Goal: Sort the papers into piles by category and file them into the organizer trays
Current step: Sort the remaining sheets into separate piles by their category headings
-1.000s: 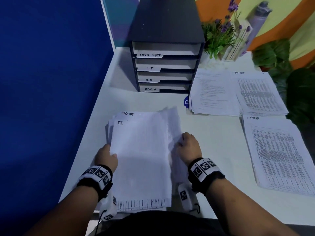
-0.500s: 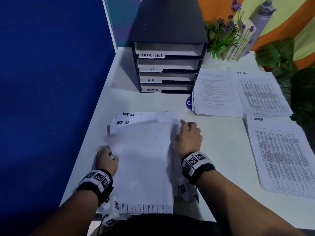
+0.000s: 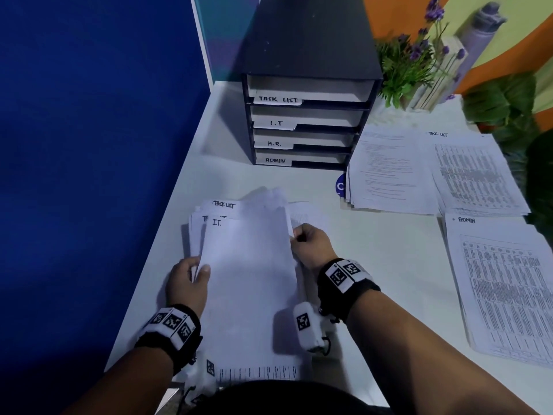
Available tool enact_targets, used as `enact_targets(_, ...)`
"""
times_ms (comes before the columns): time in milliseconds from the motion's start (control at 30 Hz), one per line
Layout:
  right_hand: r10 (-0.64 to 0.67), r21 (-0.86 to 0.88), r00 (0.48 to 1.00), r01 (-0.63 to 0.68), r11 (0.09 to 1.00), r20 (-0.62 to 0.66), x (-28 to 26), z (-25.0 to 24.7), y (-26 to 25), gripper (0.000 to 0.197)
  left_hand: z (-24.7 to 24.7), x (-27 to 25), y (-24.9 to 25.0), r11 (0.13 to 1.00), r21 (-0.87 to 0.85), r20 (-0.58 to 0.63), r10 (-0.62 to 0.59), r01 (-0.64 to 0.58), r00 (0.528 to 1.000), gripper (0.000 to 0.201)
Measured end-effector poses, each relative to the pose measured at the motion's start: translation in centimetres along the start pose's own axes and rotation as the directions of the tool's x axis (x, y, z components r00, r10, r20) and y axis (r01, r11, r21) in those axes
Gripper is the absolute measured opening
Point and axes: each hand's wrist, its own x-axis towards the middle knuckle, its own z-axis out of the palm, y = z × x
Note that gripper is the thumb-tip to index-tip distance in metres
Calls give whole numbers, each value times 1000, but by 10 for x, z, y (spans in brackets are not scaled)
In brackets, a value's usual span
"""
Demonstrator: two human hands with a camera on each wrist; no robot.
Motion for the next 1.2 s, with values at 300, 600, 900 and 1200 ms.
enact_targets(300, 49, 527, 998, -22, 850, -38, -21, -22, -10, 22, -1, 9, 3, 999, -41, -124, -8, 3, 992, 7)
enact_targets(600, 146, 165, 981, -124, 978, -125, 2, -19, 20, 20, -2, 8, 12, 998, -65, -30, 17, -19, 999, 30)
enact_targets(900, 122, 167, 991, -111, 980, -61, 1, -19, 1, 27, -11, 14, 6, 1000, -18, 142, 21, -18, 990, 32)
enact_targets(1200, 105, 458, 987, -37, 888, -124, 0, -21, -5, 34, -12, 20, -6, 997, -51, 31, -54, 56, 998, 9)
